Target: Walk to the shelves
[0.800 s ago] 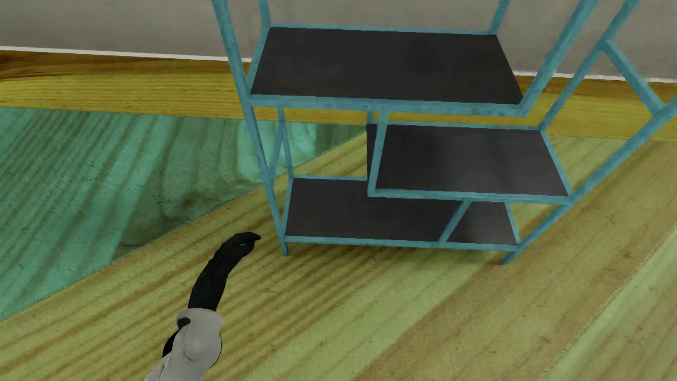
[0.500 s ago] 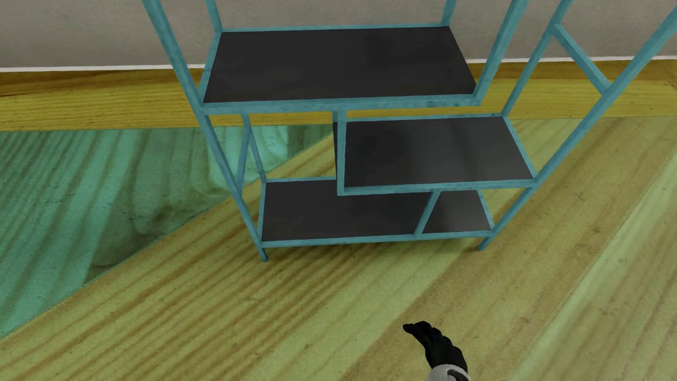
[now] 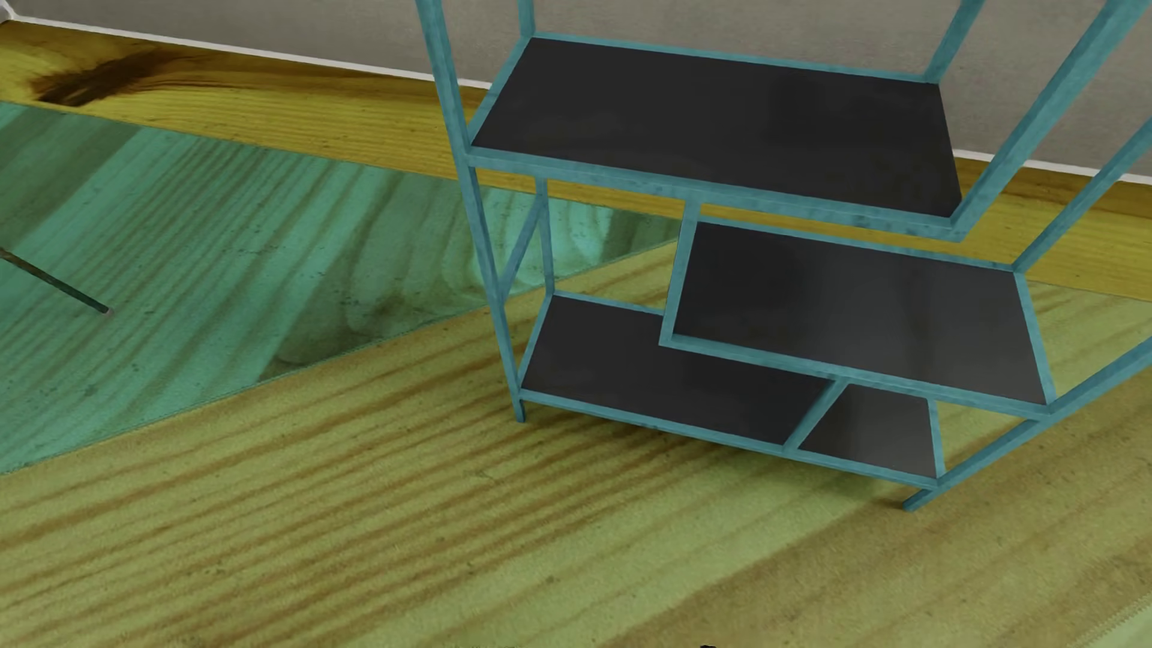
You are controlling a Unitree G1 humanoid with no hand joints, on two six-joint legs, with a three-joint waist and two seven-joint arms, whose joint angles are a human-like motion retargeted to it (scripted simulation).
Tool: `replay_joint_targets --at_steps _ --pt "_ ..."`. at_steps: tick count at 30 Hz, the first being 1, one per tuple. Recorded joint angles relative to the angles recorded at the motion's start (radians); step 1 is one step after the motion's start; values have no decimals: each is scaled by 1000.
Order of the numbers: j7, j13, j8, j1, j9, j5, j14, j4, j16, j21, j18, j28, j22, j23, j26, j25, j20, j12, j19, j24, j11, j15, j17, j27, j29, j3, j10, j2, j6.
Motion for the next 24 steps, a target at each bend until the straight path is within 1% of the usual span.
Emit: replay_joint_targets --at_steps 1,3,6,8,9,10,12,14,17,21,22,24 --pt "-15 27 -16 -3 -1 -2 7 -4 9 16 -4 -6 -8 35 -19 9 -13 -8 -2 -1 -2 -3 -3 -2 2 -3 -4 6 -1" --pt "-31 75 -39 -1 -4 -6 21 -9 8 35 -5 -10 -15 70 -35 34 -34 -32 -2 2 -4 -8 4 -7 -12 -10 -15 16 -3" --pt "-40 122 -50 9 -8 -9 26 -9 3 28 -11 -14 -2 62 -36 66 -59 -46 -3 0 13 -22 -2 -18 -33 -28 -24 20 -6" --pt "-35 120 -45 16 -10 -10 21 -4 7 21 -14 -32 27 45 -23 76 -79 -51 -3 9 29 -31 -5 -18 -46 -40 -21 19 -7" --pt "-30 107 -41 19 -10 -8 17 0 11 24 -15 -40 44 37 -14 75 -84 -53 -4 13 35 -34 -6 -17 -50 -46 -15 18 -7" --pt "-24 95 -36 21 -11 -6 14 5 17 26 -15 -44 58 28 -8 73 -85 -52 -4 13 41 -36 -14 -27 -50 -50 -9 17 -8" --pt "-12 52 -21 23 -10 -1 6 15 21 31 -16 -32 75 9 18 63 -89 -54 -5 19 54 -42 -17 -43 -53 -57 7 12 -7" --pt "7 12 -6 25 -9 6 0 27 35 33 -16 -12 82 -25 30 54 -86 -47 -7 20 62 -45 -18 -56 -49 -60 22 8 -8" --pt "33 -30 13 30 -9 17 -5 42 66 23 -14 -12 68 -86 28 43 -74 -17 -8 5 62 -46 -19 -80 -43 -64 30 5 -7" --pt "60 -12 28 28 -4 19 -4 50 77 -15 -9 -21 59 -169 35 22 -73 10 -13 -8 78 -43 -27 -117 -61 -69 36 -8 -6" --pt "65 -1 30 27 -2 16 -4 50 77 -25 -6 -23 56 -175 35 19 -75 15 -14 -9 83 -43 -28 -118 -60 -71 37 -13 -5" --pt "71 23 32 23 3 10 -5 48 76 -39 -4 -27 52 -165 32 16 -85 24 -13 -9 97 -44 -28 -106 -67 -74 41 -22 -5"
